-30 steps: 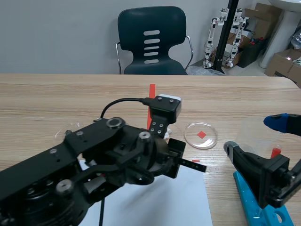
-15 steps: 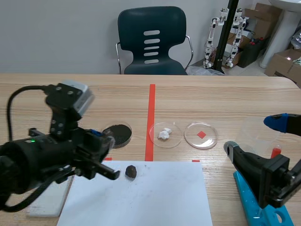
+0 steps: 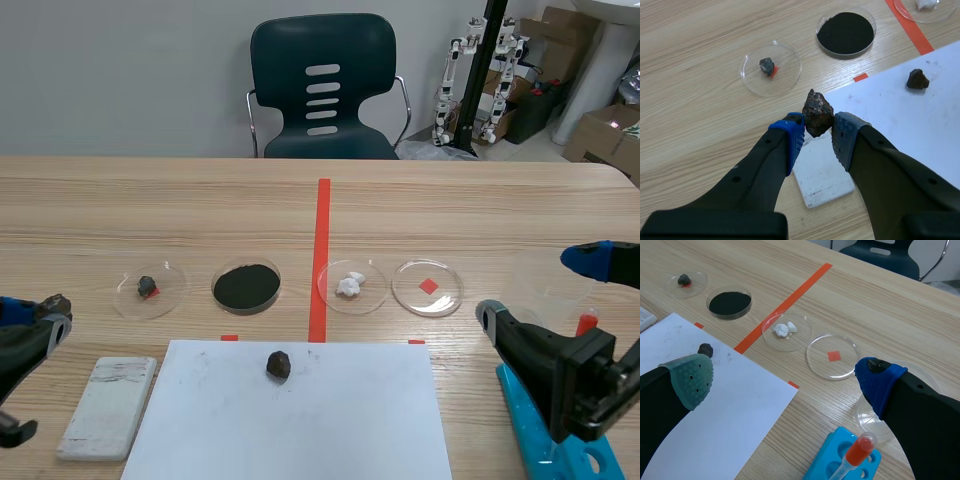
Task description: Pick up the right mineral with the left hand
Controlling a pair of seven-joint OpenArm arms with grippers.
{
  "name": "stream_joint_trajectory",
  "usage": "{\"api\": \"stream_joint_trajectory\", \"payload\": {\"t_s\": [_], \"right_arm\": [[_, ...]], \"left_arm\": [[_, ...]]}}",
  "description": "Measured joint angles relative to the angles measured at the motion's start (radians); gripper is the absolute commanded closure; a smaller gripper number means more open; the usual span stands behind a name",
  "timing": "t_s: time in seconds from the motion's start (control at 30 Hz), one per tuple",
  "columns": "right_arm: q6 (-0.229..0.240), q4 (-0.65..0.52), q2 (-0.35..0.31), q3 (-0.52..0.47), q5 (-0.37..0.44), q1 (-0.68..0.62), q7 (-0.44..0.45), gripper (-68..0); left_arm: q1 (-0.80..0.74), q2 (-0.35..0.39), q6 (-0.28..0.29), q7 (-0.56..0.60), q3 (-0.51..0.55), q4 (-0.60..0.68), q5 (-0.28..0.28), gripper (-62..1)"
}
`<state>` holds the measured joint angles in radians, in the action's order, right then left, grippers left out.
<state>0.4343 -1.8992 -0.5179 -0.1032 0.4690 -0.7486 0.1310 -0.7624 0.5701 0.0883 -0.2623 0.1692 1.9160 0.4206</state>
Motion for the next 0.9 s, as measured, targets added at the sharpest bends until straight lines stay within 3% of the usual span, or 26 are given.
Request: {"api": "stream_joint_trajectory", "payload": {"t_s": [0.23,0.47,0.9], "right_arm": [[0.000,0.000,0.000,0.000,0.000,0.000,0.000,-59.1],[0.000,0.000,0.000,0.000,0.000,0.000,0.000,-59.1],[0.000,0.000,0.000,0.000,0.000,0.000,0.000,-59.1]], "left_arm": [[-0.162,0.000,0.018,0.056,0.084,0.093,-0.001,-13.0],[-0.286,0.000,0.018,0.112,0.089,0.195,-0.056,-13.0],[-0.307,0.000,0.018,0.124,0.089,0.212,-0.056,-13.0]]}}
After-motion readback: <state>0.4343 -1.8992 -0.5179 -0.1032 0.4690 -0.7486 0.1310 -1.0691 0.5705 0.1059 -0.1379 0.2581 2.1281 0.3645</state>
